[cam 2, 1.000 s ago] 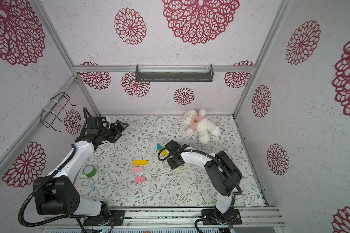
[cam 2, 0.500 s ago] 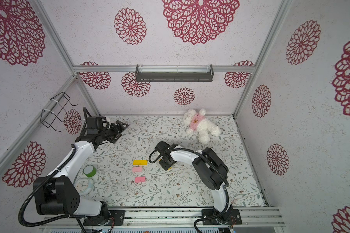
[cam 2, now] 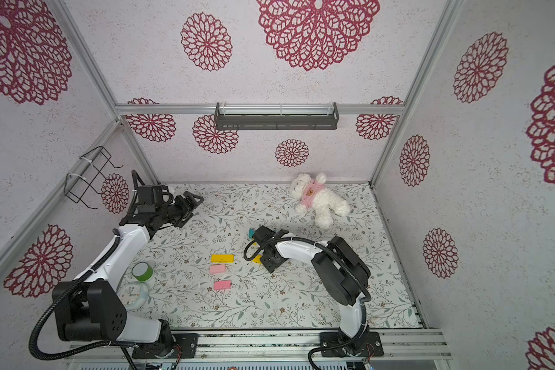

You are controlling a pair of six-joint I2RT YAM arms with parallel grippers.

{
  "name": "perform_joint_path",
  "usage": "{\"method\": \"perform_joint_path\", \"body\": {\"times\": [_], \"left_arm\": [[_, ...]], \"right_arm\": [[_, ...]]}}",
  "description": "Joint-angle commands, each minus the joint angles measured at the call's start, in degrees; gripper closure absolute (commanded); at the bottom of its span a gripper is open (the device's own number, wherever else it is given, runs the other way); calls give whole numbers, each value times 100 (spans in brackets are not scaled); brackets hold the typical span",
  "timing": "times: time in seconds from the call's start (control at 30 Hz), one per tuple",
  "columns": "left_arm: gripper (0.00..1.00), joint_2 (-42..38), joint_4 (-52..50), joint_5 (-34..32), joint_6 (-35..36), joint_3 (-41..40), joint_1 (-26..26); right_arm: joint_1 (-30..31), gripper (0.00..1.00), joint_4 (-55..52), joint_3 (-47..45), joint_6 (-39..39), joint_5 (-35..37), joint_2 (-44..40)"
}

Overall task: Assemble a carrot with building blocks
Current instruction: Assemble the building block at the center of the board.

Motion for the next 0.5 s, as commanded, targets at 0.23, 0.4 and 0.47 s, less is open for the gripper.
{"method": "perform_joint_path", "body": {"times": [0.23,0.4,0.47], "left_arm": [[11,-4,47,31,3,80,-18],[11,-17,63,40,-10,70,-19],[11,-24,69,49,-20,67,-18]], "right_arm": [[88,39,-95,473,433,-127,73],[324,42,-208,359,1065,-37,-124],[408,45,-221,281,1334,-23,-191]]}}
